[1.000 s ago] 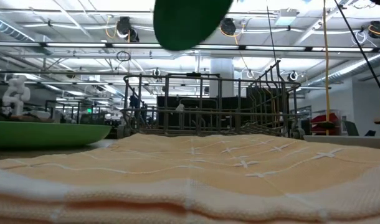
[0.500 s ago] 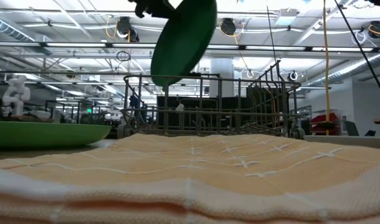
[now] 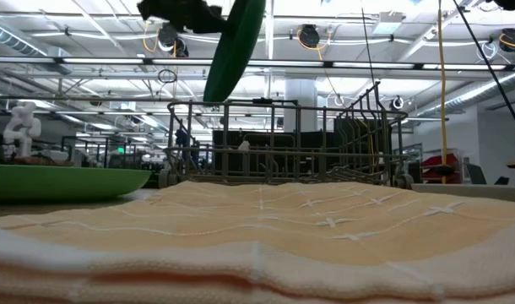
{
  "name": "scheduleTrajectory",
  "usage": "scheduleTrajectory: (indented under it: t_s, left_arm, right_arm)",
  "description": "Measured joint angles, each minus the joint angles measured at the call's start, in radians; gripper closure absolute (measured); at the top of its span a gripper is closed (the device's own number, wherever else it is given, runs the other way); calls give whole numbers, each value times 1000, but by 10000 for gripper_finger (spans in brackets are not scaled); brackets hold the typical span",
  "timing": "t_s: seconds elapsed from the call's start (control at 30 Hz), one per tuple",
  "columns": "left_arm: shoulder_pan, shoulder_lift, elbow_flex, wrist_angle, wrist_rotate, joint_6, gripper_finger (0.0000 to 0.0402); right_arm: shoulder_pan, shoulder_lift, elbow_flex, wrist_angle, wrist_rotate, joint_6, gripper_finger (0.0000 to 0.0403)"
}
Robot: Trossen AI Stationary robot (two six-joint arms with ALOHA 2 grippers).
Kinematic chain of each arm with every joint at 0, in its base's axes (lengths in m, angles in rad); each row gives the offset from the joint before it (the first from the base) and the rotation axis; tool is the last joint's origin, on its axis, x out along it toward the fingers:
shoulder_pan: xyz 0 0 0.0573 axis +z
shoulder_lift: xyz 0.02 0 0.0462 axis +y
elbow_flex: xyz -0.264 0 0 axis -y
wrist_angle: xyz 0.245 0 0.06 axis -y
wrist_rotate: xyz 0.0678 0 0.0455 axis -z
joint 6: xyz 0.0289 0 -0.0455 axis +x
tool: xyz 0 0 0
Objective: Sort dishes
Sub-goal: Put the green plate in the dish rack
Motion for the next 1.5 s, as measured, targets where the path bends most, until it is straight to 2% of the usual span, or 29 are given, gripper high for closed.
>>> scheduleTrajectory:
  t_s: [0.23,0.47,0.83,0.93,1.1,1.3,1.5]
  left_arm:
    - [102,110,0,14,137,18,391]
    - [118,185,0,20,202,71,391]
    - [121,209,0,3,229,105,391]
    - [120,209,0,12,227,105,391]
    - [112,209,0,18,226,105,391]
    - [110,209,0,10,225,98,391]
    - [110,209,0,3,223,96,391]
  right_arm:
    - [0,0,0,1,-2,0,403]
    - [0,0,0,-7,1,0,403]
    - [-8,7,0,-55,2,4,403]
    - [-31,34,7,-74,4,47,403]
    - [-69,137,139,-224,6,97,403]
    - [-135,326,367,-455,32,146,403]
    - [-217,516,535,-595,28,250,403]
